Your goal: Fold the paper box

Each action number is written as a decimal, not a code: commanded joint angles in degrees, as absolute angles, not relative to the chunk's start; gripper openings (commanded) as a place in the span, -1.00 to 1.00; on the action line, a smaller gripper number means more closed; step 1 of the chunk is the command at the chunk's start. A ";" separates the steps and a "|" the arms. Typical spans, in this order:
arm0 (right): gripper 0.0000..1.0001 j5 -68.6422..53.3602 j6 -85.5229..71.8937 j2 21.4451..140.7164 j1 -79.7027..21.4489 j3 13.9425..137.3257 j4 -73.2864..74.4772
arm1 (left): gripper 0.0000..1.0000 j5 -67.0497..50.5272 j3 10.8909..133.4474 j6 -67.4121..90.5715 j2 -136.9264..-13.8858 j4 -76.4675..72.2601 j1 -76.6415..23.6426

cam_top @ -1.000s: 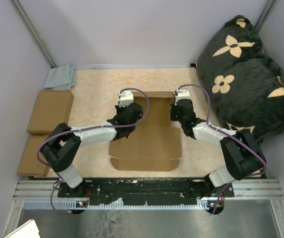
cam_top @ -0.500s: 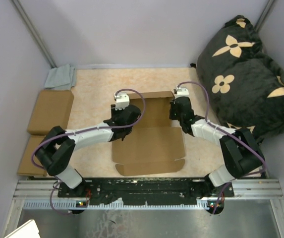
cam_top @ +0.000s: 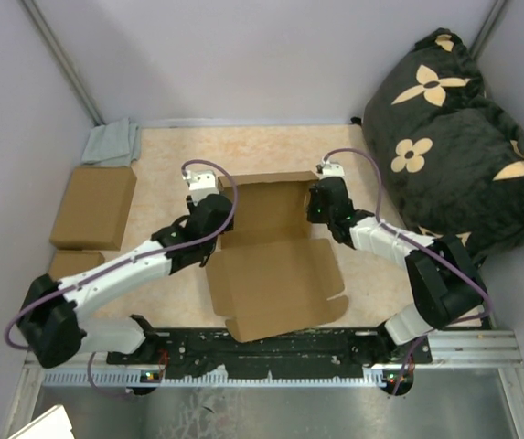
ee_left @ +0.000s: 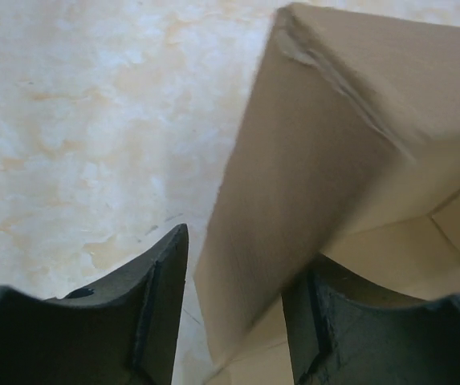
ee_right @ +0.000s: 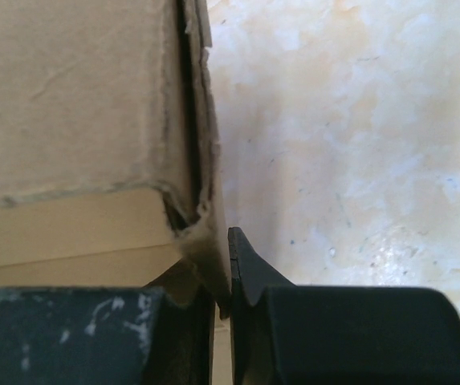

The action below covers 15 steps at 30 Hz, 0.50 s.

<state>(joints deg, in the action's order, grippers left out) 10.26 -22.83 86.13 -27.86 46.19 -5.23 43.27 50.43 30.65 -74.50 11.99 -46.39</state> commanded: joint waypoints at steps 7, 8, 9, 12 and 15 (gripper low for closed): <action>-0.82 11.07 -24.48 86.50 -27.42 50.37 2.34 | 0.10 29.67 48.28 27.32 -64.13 15.92 -46.03; -0.82 10.99 -24.70 86.30 -27.42 50.36 2.56 | 0.10 29.88 48.45 27.72 -64.16 16.88 -46.05; -0.82 10.91 -24.90 86.09 -27.42 50.28 2.69 | 0.10 30.00 48.44 27.95 -64.08 17.29 -46.05; -0.82 10.84 -24.96 85.49 -27.42 50.47 4.02 | 0.10 30.95 48.73 28.39 -62.88 18.74 -46.05; -0.73 9.67 -24.95 84.44 -27.42 50.92 6.46 | 0.10 32.68 49.43 28.15 -60.41 19.85 -45.98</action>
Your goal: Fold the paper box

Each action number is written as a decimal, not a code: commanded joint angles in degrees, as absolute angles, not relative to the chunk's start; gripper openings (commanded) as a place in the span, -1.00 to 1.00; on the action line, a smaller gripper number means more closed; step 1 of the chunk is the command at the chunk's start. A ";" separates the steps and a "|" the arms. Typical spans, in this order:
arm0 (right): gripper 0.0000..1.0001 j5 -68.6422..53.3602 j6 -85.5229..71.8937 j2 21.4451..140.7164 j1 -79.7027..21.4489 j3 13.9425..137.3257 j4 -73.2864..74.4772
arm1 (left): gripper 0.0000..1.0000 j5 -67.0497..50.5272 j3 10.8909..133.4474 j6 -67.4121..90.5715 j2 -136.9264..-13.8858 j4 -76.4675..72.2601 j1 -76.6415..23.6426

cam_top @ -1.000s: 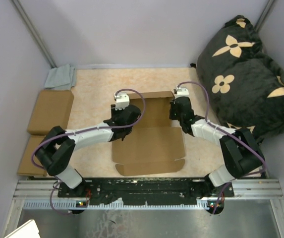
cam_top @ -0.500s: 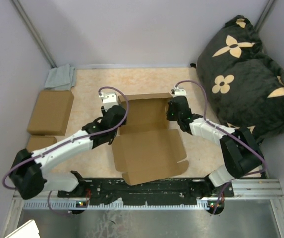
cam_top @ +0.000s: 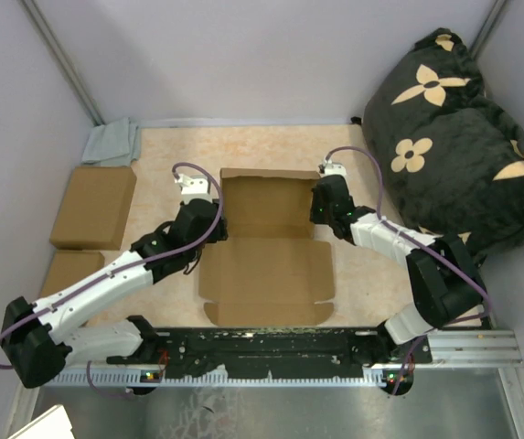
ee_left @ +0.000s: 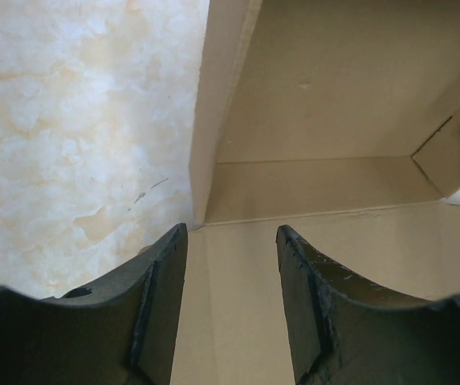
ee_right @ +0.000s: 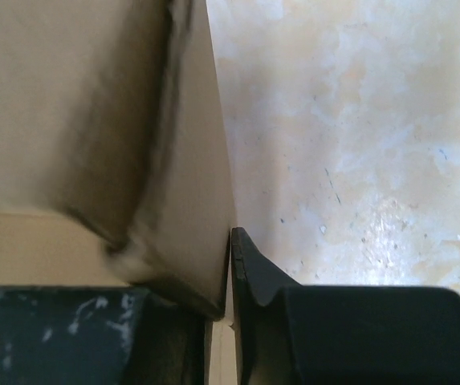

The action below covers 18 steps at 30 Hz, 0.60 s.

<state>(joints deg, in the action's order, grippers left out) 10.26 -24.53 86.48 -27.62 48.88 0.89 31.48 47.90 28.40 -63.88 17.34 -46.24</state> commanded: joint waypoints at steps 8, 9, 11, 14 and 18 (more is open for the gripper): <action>-0.17 1.02 -23.76 77.74 -27.56 51.13 15.93 | 0.18 37.34 52.61 24.81 -55.20 24.81 -45.75; -0.14 0.37 -23.21 76.94 -27.52 51.46 17.64 | 0.19 37.23 52.95 24.46 -55.05 25.65 -45.67; -0.08 -0.68 -22.13 75.23 -27.51 51.74 20.16 | 0.21 37.05 53.74 24.39 -55.03 27.19 -45.47; -0.05 -0.25 -21.09 72.43 -27.48 51.90 23.32 | 0.21 36.76 53.72 24.54 -54.88 28.43 -45.24; -0.02 3.90 -20.23 69.08 -27.42 51.10 24.27 | 0.22 36.01 52.30 24.72 -54.59 28.66 -45.09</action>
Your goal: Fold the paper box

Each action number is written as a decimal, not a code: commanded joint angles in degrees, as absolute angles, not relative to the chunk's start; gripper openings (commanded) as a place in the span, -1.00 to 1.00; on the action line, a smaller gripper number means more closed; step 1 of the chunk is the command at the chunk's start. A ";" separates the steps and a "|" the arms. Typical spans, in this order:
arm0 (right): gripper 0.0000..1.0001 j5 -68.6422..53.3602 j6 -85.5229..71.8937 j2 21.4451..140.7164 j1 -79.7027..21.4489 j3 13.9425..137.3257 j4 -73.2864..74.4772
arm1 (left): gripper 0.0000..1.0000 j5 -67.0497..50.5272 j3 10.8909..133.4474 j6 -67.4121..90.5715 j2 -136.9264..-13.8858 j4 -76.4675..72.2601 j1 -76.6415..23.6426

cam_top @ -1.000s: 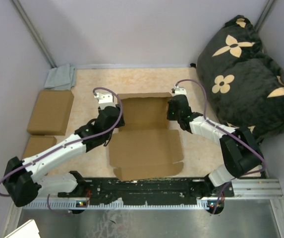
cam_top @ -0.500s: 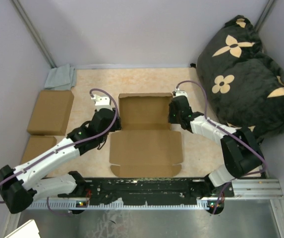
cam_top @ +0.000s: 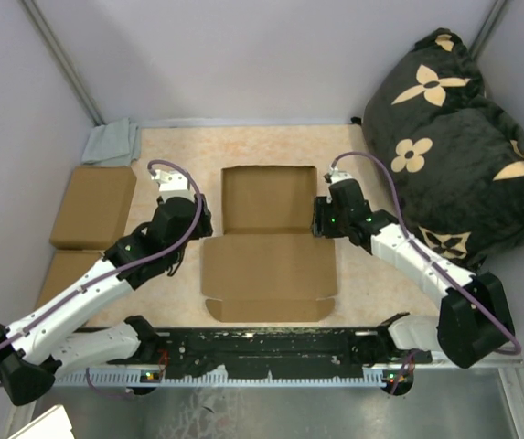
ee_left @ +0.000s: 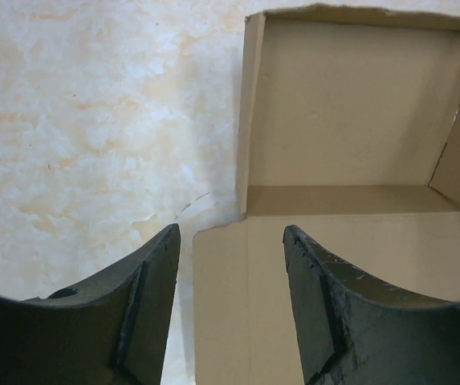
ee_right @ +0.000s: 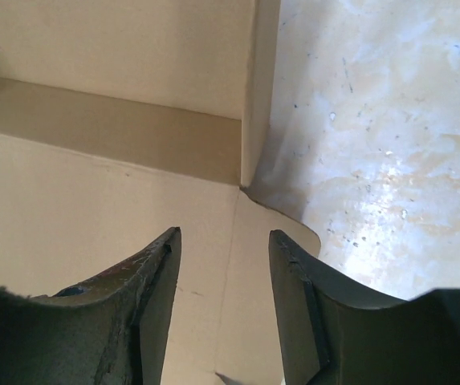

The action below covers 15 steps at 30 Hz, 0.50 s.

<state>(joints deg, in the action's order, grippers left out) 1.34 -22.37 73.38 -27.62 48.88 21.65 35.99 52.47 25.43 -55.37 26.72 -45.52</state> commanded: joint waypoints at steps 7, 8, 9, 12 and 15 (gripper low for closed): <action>0.01 11.70 -16.98 67.80 -26.32 50.05 22.75 | 0.22 37.74 50.94 24.93 -51.97 30.68 -44.90; 0.00 11.73 -16.44 68.80 -25.44 50.08 22.16 | 0.22 37.79 50.46 24.35 -51.30 30.32 -44.89; -0.02 11.10 -16.03 69.80 -24.34 50.51 21.63 | 0.22 37.81 49.96 23.87 -50.57 30.04 -44.91; -0.12 9.34 -15.04 73.19 -21.37 52.60 19.76 | 0.22 38.22 48.59 23.26 -48.71 29.63 -44.91; -0.24 9.38 -14.34 76.96 -20.47 56.24 18.61 | 0.22 38.19 47.12 22.70 -47.12 29.33 -44.91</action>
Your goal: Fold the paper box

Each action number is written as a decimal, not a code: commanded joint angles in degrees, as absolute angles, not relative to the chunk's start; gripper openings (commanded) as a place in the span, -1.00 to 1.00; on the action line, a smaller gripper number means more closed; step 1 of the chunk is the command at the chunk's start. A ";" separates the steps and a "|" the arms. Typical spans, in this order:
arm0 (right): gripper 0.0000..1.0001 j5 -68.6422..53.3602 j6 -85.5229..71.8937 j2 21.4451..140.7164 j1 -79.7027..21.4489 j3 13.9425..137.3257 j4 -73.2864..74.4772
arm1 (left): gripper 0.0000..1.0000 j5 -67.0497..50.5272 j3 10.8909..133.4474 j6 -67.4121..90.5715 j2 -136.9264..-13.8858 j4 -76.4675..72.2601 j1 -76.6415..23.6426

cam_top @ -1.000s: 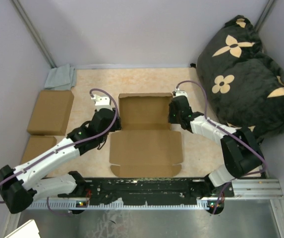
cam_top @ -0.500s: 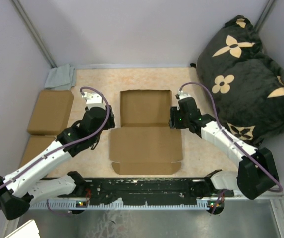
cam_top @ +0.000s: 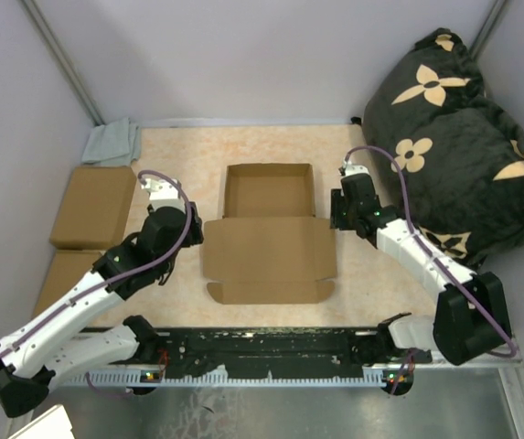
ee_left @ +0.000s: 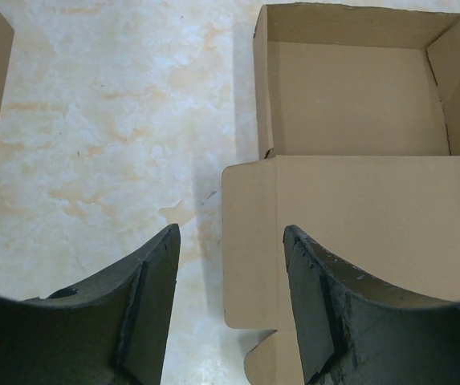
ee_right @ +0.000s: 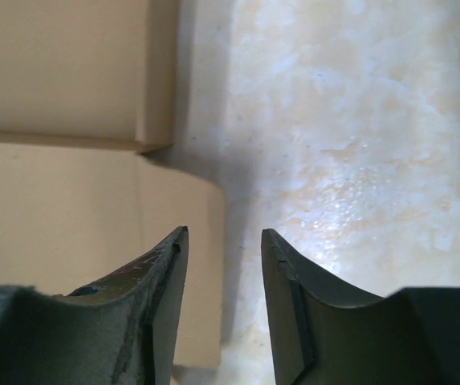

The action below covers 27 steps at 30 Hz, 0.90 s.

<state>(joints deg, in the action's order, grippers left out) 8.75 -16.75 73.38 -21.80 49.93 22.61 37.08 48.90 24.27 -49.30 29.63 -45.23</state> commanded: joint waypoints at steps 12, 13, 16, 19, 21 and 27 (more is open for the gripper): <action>-0.29 3.04 -12.50 96.33 -20.13 67.81 20.83 | 0.22 40.55 40.97 21.80 -41.42 27.74 -44.89; -0.30 2.64 -12.67 96.41 -20.17 67.16 20.73 | 0.22 40.55 40.94 21.80 -41.31 27.63 -44.84; -0.30 1.60 -12.47 95.62 -20.54 65.33 21.77 | 0.22 40.09 40.75 21.41 -41.39 27.13 -44.83; -0.30 0.70 -11.39 93.12 -22.66 63.86 24.32 | 0.22 39.78 40.86 21.03 -42.00 26.71 -44.82; -0.31 0.77 -10.87 91.10 -25.61 63.37 27.41 | 0.22 39.53 40.90 20.99 -42.40 26.66 -44.81; -0.30 -8.46 -13.60 85.00 -38.09 62.77 30.33 | 0.22 39.28 40.87 21.01 -42.67 26.46 -44.82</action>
<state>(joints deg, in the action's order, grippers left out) 0.05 -12.56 91.55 -30.35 62.24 28.69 39.40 40.97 21.76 -42.72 28.21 -45.21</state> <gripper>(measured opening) 0.349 0.609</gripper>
